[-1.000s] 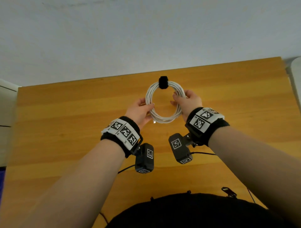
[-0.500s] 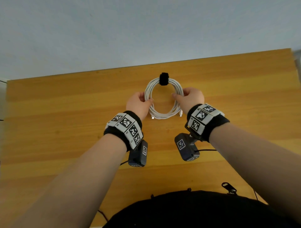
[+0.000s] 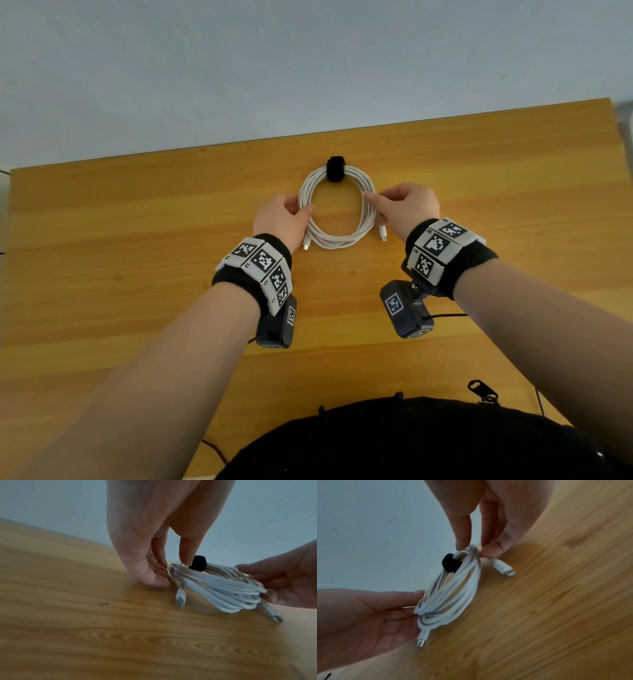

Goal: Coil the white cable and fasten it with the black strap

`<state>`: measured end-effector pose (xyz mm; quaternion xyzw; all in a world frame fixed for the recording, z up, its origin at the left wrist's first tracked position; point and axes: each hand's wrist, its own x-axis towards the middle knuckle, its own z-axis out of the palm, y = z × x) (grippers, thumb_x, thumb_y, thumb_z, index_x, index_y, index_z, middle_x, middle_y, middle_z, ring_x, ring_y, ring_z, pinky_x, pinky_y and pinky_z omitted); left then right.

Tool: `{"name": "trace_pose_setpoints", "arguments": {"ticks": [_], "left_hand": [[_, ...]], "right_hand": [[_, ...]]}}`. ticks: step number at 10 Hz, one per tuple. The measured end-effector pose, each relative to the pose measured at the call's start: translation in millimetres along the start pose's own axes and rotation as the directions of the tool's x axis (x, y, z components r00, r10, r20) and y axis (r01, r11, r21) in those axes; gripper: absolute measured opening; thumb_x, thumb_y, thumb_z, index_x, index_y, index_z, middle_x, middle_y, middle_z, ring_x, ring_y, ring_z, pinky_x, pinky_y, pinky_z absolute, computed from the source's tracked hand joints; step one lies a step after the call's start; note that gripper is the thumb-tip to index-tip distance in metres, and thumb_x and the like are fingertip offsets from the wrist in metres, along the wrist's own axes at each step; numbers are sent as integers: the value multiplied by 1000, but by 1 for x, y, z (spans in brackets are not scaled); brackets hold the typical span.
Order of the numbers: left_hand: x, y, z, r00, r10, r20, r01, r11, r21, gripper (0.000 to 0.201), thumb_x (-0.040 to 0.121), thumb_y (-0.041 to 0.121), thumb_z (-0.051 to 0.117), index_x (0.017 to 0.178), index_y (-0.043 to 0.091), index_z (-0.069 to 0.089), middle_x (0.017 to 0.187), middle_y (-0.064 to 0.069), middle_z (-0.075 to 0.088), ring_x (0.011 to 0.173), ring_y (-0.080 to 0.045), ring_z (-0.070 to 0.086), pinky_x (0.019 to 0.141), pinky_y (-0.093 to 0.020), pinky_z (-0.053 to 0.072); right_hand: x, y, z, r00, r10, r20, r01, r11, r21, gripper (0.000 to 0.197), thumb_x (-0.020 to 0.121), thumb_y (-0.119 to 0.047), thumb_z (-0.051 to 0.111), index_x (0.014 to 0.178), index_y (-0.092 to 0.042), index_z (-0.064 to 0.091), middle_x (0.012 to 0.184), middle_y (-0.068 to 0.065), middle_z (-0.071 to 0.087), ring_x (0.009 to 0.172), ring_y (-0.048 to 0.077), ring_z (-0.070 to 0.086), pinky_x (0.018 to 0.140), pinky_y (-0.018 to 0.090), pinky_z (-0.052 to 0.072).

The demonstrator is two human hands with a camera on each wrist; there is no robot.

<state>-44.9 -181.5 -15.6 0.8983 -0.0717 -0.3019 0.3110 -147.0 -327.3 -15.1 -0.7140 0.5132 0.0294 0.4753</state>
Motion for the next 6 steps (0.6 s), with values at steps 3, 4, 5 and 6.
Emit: {"name": "trace_pose_setpoints", "arguments": {"ticks": [3, 4, 5, 6], "left_hand": [[-2, -2, 0, 1000, 0, -23, 0, 1000, -2, 40, 92, 33, 54, 125, 11, 54, 121, -3, 62, 109, -19, 59, 85, -26, 43], [-4, -1, -1, 1000, -5, -19, 5, 1000, -4, 40, 92, 33, 54, 126, 11, 53, 122, -3, 62, 110, -19, 58, 85, -26, 42], [-3, -3, 0, 999, 7, -31, -7, 1000, 0, 40, 93, 32, 53, 126, 11, 52, 123, -3, 61, 110, -19, 57, 83, -25, 40], [-4, -3, -2, 999, -8, -34, 8, 1000, -10, 39, 93, 32, 53, 126, 12, 53, 123, -3, 61, 109, -19, 57, 83, -25, 41]], "right_hand": [[-1, 3, -5, 999, -4, -32, 2, 997, -72, 33, 94, -35, 49, 105, -10, 66, 99, 11, 69, 83, 24, 59, 67, 28, 42], [-1, 4, -6, 999, 23, -28, -25, 996, -86, 29, 95, -28, 47, 106, -9, 66, 103, 13, 69, 85, 25, 59, 69, 29, 43], [2, 6, -7, 999, 29, -40, -33, 994, -101, 27, 96, -26, 47, 109, -10, 65, 107, 13, 68, 93, 27, 61, 71, 29, 44], [-1, 5, -9, 996, 61, -63, -66, 995, -76, 27, 96, -24, 47, 112, -11, 64, 109, 12, 67, 95, 27, 61, 71, 28, 43]]}}
